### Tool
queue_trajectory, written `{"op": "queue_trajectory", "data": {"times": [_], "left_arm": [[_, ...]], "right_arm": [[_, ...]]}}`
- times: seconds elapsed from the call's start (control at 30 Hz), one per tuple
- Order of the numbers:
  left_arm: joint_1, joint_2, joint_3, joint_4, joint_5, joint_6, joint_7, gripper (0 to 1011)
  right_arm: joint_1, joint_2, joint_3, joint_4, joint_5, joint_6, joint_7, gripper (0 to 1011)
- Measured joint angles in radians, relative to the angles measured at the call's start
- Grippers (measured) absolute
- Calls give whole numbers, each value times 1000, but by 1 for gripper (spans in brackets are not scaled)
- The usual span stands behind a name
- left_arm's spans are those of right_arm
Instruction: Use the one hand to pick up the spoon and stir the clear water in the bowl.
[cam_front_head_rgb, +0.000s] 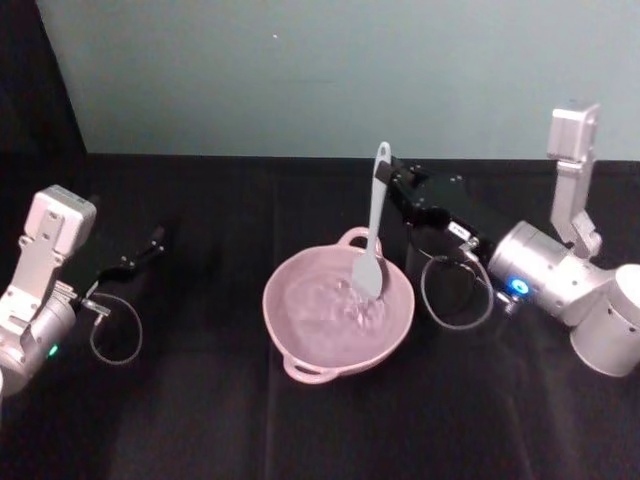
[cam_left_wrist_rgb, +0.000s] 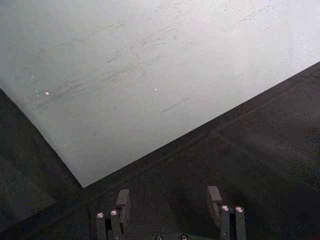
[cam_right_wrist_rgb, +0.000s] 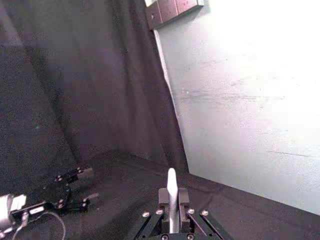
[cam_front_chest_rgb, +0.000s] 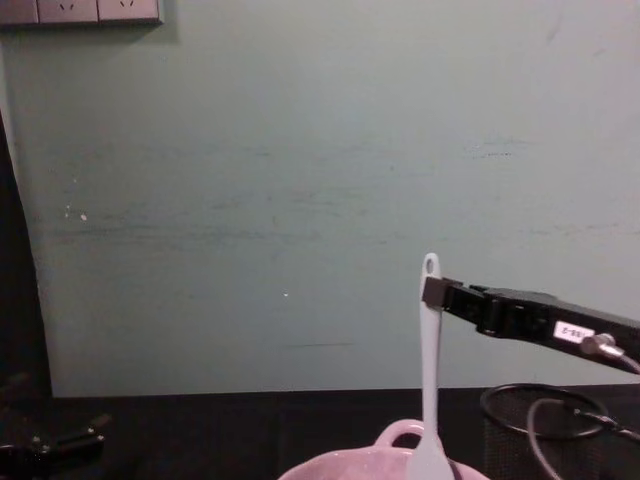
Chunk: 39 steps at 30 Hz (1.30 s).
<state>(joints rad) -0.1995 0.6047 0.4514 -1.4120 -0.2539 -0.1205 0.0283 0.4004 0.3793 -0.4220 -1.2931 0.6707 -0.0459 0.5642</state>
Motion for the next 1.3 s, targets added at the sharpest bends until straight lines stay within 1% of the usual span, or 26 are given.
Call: {"op": "queue_trajectory", "data": {"times": [0.07, 0.17, 0.27, 0.37, 0.47, 0.6, 0.8, 1.03, 1.13, 1.23, 1.3], "left_arm": [[0, 0, 0, 0, 0, 0, 0, 1011], [0, 0, 0, 0, 0, 0, 0, 1011], [0, 0, 0, 0, 0, 0, 0, 1011], [0, 0, 0, 0, 0, 0, 0, 1011], [0, 0, 0, 0, 0, 0, 0, 1011], [0, 0, 0, 0, 0, 0, 0, 1011], [0, 0, 0, 0, 0, 0, 0, 1011], [0, 0, 0, 0, 0, 0, 0, 1011], [0, 0, 0, 0, 0, 0, 0, 1011], [0, 0, 0, 0, 0, 0, 0, 1011], [0, 0, 0, 0, 0, 0, 0, 1011]], "right_arm": [[-19, 17, 3, -34, -1, 8, -4, 113], [-38, 34, 5, -69, -2, 18, -6, 113], [-61, 52, 1, -120, -4, 30, -6, 113], [-74, 58, -9, -151, -6, 37, -5, 113], [-79, 57, -19, -167, -6, 40, -1, 113], [-76, 43, -50, -177, -8, 43, 11, 113], [-58, 17, -81, -163, -11, 44, 19, 113], [-28, -11, -101, -120, -17, 39, 25, 113], [-2, -31, -108, -76, -19, 31, 29, 113], [16, -46, -108, -43, -19, 24, 34, 113], [34, -59, -107, -8, -17, 18, 37, 113]]}}
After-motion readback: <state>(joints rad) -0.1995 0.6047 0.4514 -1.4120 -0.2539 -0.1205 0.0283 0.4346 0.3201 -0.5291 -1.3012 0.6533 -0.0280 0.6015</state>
